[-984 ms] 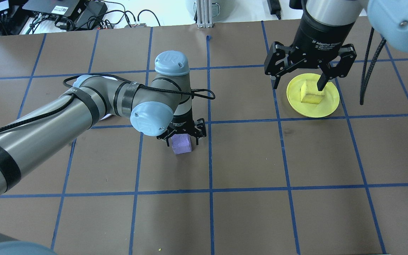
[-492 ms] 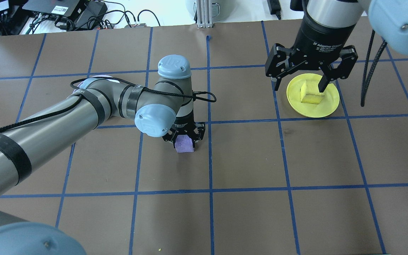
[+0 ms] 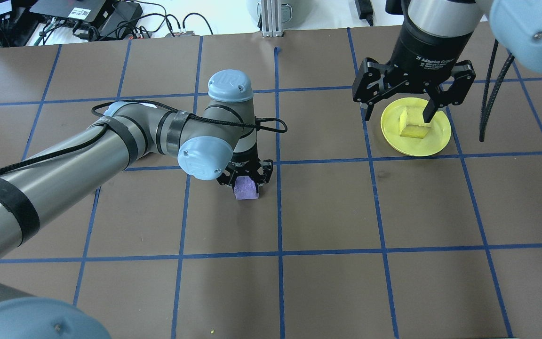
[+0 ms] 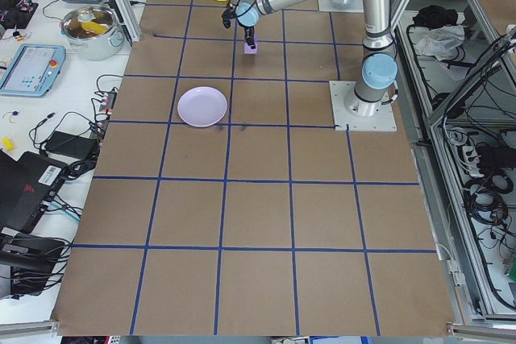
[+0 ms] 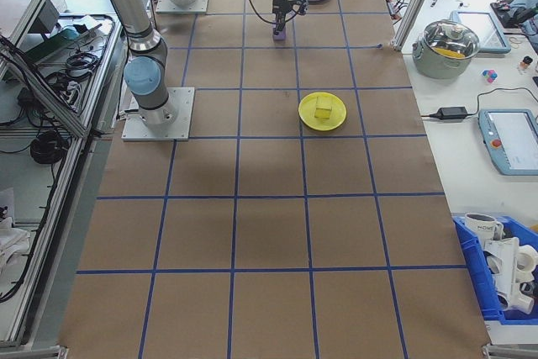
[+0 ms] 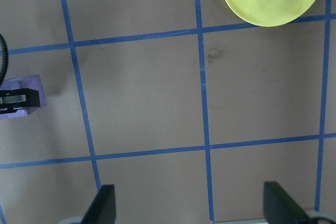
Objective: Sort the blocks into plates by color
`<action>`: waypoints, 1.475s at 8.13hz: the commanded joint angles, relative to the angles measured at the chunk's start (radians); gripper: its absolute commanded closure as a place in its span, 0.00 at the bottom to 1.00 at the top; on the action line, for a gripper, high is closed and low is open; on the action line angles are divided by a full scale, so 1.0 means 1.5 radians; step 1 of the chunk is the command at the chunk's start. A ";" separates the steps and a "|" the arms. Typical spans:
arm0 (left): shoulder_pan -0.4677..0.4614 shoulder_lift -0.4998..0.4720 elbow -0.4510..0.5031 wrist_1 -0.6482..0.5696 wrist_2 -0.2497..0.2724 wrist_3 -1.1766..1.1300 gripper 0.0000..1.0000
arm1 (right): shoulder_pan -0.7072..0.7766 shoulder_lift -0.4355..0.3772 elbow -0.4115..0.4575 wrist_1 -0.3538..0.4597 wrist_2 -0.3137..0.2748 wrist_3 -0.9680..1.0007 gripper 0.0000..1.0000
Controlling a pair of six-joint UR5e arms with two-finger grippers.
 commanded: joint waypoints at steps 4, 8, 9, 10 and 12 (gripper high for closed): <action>0.173 0.089 0.116 -0.130 0.091 0.297 1.00 | 0.000 0.000 0.000 0.000 0.000 0.000 0.00; 0.341 0.042 0.121 -0.039 0.087 0.562 1.00 | 0.000 0.000 0.000 0.000 -0.001 0.000 0.00; 0.360 0.011 0.121 0.009 0.089 0.591 1.00 | 0.000 0.001 0.000 0.000 -0.001 0.000 0.00; 0.369 -0.017 0.121 0.049 0.085 0.591 1.00 | 0.000 0.001 0.000 0.000 -0.001 0.000 0.00; 0.369 -0.067 0.122 0.089 0.079 0.591 1.00 | 0.000 0.001 0.000 0.000 -0.002 0.000 0.00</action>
